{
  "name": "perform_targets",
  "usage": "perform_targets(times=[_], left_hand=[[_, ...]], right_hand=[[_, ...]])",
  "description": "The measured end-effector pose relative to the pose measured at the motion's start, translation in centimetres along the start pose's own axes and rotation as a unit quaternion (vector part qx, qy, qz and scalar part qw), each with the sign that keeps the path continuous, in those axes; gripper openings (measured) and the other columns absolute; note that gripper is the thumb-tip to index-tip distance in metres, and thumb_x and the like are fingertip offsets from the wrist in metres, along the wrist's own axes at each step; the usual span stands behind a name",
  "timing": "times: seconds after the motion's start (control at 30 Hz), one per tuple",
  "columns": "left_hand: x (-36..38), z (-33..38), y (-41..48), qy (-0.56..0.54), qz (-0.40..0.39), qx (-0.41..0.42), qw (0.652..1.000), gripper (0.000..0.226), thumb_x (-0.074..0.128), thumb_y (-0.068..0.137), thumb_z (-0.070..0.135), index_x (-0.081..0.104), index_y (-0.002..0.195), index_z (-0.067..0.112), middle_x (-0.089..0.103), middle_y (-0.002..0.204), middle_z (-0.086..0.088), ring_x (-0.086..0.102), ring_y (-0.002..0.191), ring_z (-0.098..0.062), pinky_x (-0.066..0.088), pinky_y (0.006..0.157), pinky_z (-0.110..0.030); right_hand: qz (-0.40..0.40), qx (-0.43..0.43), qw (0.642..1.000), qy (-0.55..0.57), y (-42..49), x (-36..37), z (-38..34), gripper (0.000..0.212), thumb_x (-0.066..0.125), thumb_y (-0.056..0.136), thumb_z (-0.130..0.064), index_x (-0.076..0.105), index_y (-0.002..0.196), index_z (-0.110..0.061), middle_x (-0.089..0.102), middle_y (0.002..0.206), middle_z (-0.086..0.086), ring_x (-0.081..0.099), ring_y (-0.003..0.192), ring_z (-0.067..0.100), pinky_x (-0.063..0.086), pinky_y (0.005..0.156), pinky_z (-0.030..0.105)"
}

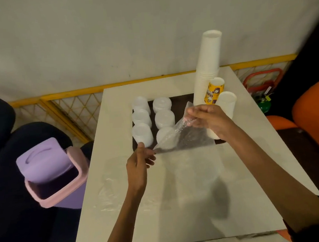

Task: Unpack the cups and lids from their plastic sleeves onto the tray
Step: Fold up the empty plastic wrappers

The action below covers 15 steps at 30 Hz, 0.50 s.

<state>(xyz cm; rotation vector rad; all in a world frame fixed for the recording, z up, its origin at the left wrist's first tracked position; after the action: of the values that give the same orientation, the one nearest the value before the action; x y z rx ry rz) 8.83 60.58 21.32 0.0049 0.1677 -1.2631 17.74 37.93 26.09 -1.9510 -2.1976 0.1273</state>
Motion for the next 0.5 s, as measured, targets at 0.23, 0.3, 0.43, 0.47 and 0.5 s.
perform_targets(times=[0.23,0.3,0.43,0.47,0.5], left_hand=[[2.8,2.3,0.6,-0.031,-0.053,-0.006,0.998,0.012,0.065,0.088,0.02,0.068,0.084,0.008,0.068,0.084,0.002,0.06,0.082,-0.013,0.05,0.078,-0.032],[2.5,3.4,1.3,-0.054,-0.011,0.007,0.998,0.014,0.068,0.085,0.017,0.064,0.084,0.003,0.064,0.086,0.005,0.06,0.085,-0.016,0.052,0.077,-0.042],[1.7,5.0,3.0,-0.075,0.032,0.023,0.996,0.033,0.074,0.079,0.016,0.061,0.105,0.001,0.052,0.106,0.017,0.059,0.101,-0.013,0.048,0.089,-0.035],[1.5,5.3,3.4,-0.074,0.03,0.032,0.996,0.036,0.075,0.079,0.016,0.061,0.108,0.001,0.051,0.111,0.019,0.058,0.105,-0.012,0.048,0.09,-0.029],[1.4,5.5,3.8,-0.075,0.023,0.041,0.996,0.034,0.074,0.079,0.014,0.062,0.108,0.0,0.05,0.115,0.018,0.057,0.105,-0.008,0.048,0.087,-0.02]], right_hand=[[0.028,-0.027,0.998,0.052,-0.5,-0.6,-1.3,0.012,0.059,0.091,-0.017,0.067,0.098,-0.011,0.074,0.09,0.002,0.07,0.082,0.01,0.055,0.07,0.019],[0.02,-0.028,0.999,0.033,-0.8,-0.8,-1.4,0.016,0.06,0.09,-0.02,0.066,0.102,-0.012,0.072,0.101,0.007,0.069,0.094,0.016,0.054,0.083,0.025],[0.024,-0.006,0.998,-0.061,-1.5,-1.7,-0.6,0.025,0.069,0.081,-0.028,0.069,0.1,-0.012,0.068,0.112,0.012,0.063,0.108,0.026,0.048,0.1,0.04],[0.031,-0.004,0.997,-0.064,-1.6,-1.9,-0.6,0.023,0.069,0.082,-0.025,0.068,0.1,-0.011,0.067,0.111,0.012,0.065,0.105,0.025,0.049,0.099,0.041],[0.033,-0.01,0.997,-0.063,-1.7,-2.0,-0.9,0.017,0.067,0.085,-0.022,0.068,0.098,-0.01,0.068,0.107,0.011,0.067,0.098,0.022,0.05,0.097,0.039]])
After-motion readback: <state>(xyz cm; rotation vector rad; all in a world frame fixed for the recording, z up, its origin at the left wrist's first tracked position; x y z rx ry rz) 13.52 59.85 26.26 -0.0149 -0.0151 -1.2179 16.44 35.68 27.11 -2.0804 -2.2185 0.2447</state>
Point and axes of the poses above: each hand's wrist, its own y-axis towards the middle knuckle, its own x-axis out of the palm, z = x × y, the point moved 7 cm from there along y, towards the middle knuckle
